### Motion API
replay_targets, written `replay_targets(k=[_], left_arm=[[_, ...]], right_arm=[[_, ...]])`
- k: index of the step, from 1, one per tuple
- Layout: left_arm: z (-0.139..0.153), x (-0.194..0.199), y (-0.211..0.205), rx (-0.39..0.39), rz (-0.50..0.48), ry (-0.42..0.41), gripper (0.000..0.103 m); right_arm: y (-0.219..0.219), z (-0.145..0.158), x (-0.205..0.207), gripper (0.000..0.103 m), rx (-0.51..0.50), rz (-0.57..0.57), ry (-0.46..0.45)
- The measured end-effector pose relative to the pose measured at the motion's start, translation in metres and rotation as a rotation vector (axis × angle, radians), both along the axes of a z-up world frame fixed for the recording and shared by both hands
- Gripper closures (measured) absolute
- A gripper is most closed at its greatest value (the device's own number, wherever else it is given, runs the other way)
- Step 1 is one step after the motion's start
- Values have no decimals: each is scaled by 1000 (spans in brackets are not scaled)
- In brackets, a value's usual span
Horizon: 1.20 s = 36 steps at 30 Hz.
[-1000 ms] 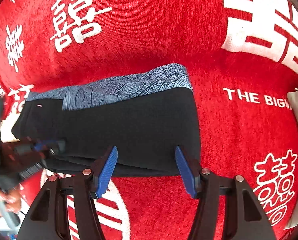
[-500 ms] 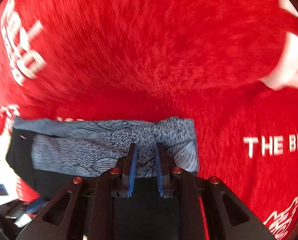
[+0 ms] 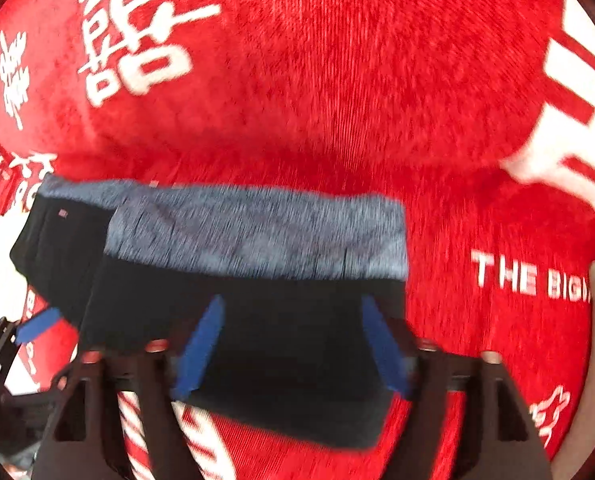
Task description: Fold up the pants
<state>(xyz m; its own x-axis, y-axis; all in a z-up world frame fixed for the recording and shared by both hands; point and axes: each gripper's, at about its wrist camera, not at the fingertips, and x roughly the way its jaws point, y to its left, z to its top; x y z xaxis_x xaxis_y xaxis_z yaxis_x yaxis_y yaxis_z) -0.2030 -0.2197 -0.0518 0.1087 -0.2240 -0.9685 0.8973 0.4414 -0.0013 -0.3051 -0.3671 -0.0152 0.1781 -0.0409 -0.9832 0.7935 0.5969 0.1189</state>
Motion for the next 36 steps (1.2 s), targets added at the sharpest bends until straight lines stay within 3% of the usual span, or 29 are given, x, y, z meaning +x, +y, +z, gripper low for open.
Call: replay_targets(k=[9, 22, 29, 36], left_arm=[[6, -9, 15, 91, 95, -1, 28], [26, -13, 43, 107, 240, -9, 28], [15, 8, 56, 100, 200, 32, 28], [13, 61, 84, 81, 145, 54, 28]], right_arm=[[28, 10, -29, 19, 85, 19, 38], [37, 16, -22, 18, 113, 116, 22], [55, 8, -11, 18, 101, 53, 39], [91, 9, 16, 18, 59, -51, 68]])
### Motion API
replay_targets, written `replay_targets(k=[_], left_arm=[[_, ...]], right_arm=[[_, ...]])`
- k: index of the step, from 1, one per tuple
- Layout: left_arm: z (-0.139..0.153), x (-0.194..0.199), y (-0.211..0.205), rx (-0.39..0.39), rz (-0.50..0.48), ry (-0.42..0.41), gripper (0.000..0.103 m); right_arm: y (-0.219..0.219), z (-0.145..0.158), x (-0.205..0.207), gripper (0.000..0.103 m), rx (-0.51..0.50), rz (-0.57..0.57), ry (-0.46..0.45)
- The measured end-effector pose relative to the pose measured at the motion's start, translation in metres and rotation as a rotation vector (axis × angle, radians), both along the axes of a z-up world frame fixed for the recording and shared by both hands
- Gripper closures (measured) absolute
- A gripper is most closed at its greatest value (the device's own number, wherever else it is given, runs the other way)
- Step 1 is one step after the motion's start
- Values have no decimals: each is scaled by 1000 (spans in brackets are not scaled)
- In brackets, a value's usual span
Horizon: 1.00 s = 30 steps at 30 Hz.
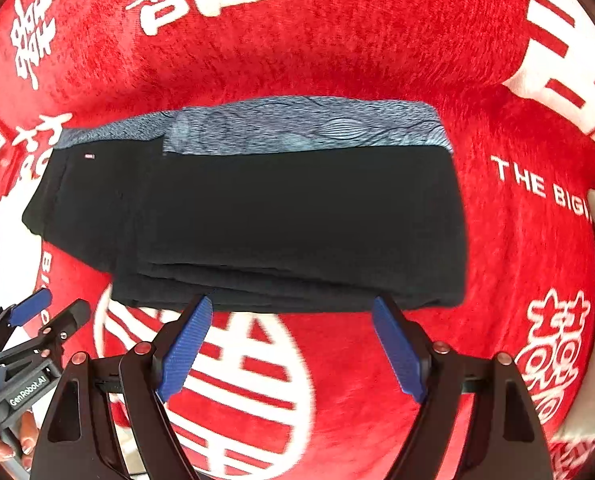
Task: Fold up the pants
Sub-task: 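Grasp the folded trousers' grey edge with the right gripper to adjust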
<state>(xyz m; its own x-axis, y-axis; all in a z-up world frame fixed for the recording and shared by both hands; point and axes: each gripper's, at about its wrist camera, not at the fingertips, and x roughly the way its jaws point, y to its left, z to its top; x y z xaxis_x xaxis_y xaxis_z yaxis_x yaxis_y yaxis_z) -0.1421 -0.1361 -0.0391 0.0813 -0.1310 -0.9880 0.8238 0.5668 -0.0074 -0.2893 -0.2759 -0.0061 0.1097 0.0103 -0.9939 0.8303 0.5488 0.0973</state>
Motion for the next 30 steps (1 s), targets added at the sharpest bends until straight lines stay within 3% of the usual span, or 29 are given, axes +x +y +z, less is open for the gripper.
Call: replay_targets(k=[6, 11, 14, 15, 17, 18, 20, 26, 29, 30], left_arm=[[2, 38, 21, -30, -20, -20, 28], [-9, 41, 23, -54, -34, 21, 28], [-19, 39, 24, -59, -18, 59, 28], [-20, 38, 25, -60, -12, 65, 28], [-24, 39, 27, -60, -6, 65, 28], [-26, 40, 27, -58, -3, 63, 28], [-29, 44, 29, -52, 11, 62, 28], [-33, 61, 27, -40, 75, 72, 28], [-31, 64, 22, -53, 81, 66, 28], [-32, 65, 20, -53, 79, 65, 28]], right_arm=[[4, 7, 42, 18, -51, -57, -75], [-12, 0, 89, 19, -100, 9, -49], [-23, -5, 116, 28, -130, 70, -48], [-28, -12, 123, 36, -120, 81, -46], [-37, -32, 134, 65, -67, 78, -39], [-40, -46, 136, 88, -12, 61, -42], [-34, -64, 136, 89, 42, 40, -29], [-6, -47, 138, 82, 20, 216, -11], [-12, -31, 131, 80, 45, 185, -77], [-17, -26, 129, 75, 35, 162, -86]])
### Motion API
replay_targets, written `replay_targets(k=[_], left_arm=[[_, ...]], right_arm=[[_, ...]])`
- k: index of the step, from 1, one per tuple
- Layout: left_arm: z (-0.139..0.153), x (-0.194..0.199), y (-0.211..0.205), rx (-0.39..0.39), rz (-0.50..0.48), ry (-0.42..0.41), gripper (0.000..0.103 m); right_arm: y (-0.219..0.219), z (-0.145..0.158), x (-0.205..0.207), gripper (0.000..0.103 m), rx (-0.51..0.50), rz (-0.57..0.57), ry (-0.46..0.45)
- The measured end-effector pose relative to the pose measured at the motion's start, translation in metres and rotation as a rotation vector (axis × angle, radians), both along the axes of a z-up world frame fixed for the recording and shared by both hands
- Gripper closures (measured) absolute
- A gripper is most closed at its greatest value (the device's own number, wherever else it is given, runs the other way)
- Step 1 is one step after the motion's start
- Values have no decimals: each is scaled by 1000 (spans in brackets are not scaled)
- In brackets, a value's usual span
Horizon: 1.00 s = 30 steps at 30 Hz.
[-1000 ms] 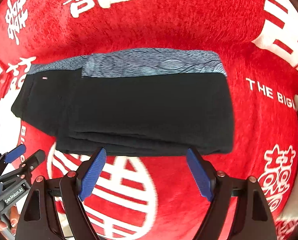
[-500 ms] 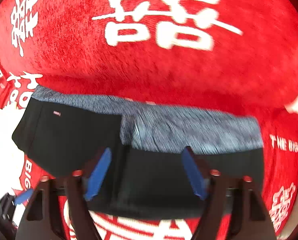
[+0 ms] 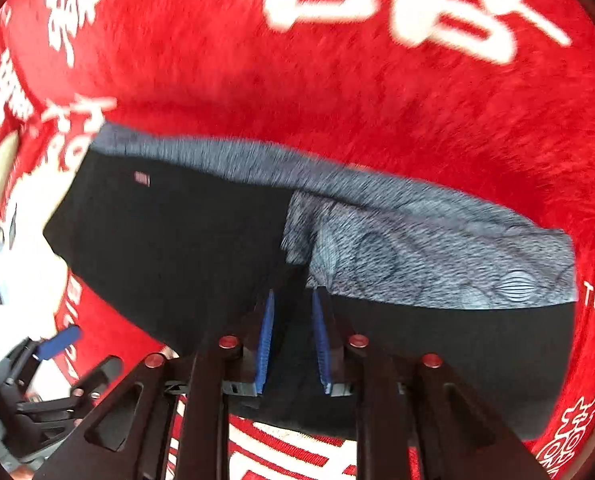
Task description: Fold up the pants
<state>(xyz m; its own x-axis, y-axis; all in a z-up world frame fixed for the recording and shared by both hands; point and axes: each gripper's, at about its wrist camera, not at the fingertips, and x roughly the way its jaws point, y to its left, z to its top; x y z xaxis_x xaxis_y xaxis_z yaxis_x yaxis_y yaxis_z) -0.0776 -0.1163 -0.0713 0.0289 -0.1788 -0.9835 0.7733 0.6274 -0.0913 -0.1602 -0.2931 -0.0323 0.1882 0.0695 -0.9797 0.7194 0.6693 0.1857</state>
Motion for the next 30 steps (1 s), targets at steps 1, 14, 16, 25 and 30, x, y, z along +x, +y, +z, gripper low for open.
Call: replay_targets(k=[1, 14, 16, 25, 30], left_arm=[[-2, -1, -2, 2, -3, 2, 28], [-13, -11, -18, 6, -10, 27, 28], [-12, -5, -19, 3, -1, 15, 28], [3, 92, -45, -44, 83, -167, 28], [-25, 137, -61, -15, 126, -190, 28]], right_arm=[[-5, 3, -1, 69, -9, -19, -2], [-11, -50, 69, 83, -173, 205, 237], [-19, -51, 74, 83, -193, 179, 235], [-9, -12, 112, 82, 50, 126, -140], [10, -37, 140, 82, 89, 75, -162]])
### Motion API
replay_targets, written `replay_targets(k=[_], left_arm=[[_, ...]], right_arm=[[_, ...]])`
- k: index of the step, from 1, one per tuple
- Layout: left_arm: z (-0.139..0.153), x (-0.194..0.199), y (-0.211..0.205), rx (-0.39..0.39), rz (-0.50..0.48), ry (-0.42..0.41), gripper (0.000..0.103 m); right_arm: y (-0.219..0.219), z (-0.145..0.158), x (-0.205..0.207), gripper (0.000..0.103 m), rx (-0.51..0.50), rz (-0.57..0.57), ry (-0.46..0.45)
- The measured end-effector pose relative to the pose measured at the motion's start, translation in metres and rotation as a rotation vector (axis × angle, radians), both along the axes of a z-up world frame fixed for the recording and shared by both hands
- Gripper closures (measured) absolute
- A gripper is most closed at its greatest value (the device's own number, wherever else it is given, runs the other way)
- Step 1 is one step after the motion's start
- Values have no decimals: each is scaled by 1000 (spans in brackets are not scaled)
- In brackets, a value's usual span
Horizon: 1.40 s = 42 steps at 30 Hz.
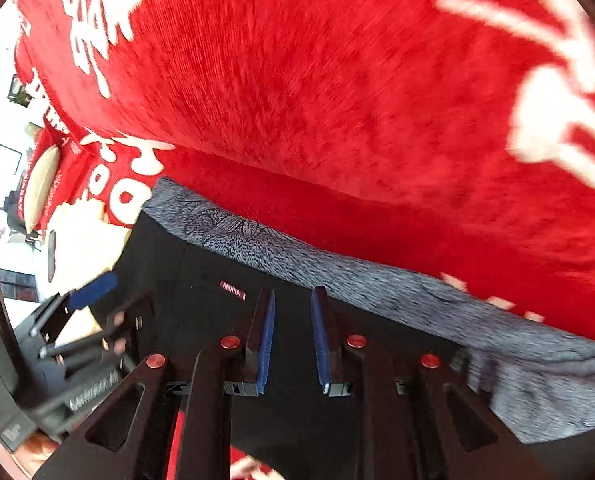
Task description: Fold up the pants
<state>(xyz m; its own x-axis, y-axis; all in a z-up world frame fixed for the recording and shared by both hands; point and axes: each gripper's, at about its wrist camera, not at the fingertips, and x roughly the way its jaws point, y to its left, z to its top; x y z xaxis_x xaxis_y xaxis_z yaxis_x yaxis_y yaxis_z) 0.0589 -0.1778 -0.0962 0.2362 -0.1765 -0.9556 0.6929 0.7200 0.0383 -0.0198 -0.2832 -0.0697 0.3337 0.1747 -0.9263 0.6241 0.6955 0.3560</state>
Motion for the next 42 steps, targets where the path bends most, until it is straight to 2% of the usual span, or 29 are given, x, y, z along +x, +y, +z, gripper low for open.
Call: replay_targets(k=[3, 4, 5, 8, 10, 13, 17, 21, 27, 30, 34, 39, 42], left_arm=[[-23, 8, -1, 12, 26, 5, 26], [-24, 8, -3, 8, 24, -10, 18], [-25, 9, -4, 7, 21, -39, 17], [-32, 20, -9, -8, 40, -21, 11], [-34, 25, -11, -12, 46, -13, 10], [-30, 25, -12, -4, 41, -15, 10], [-13, 20, -5, -12, 46, -14, 10], [4, 2, 11, -16, 28, 11, 10], [15, -33, 24, -5, -7, 44, 10], [10, -45, 26, 6, -28, 69, 10], [2, -67, 23, 19, -63, 96, 10], [-13, -90, 19, 60, -105, 98, 10], [-15, -97, 18, 79, -119, 75, 10]], right_arm=[[15, -24, 10, 82, -30, 33, 41], [19, -32, 14, 82, -53, 44, 59], [18, -36, 16, 82, -70, 48, 66], [13, -36, 19, 82, -160, 29, 54], [8, -38, 23, 82, -220, 0, 83], [-5, -33, 15, 82, -182, -54, 82], [-9, -1, -7, 80, -169, -47, 51], [-12, 32, -40, 51, -180, -69, 55], [-14, 61, -104, 49, -231, -79, 142], [-14, 64, -135, 44, -231, -124, 195], [-12, 58, -178, 43, -212, -192, 255], [-6, 38, -209, 38, -141, -263, 296], [-3, 28, -214, 37, -144, -266, 299]])
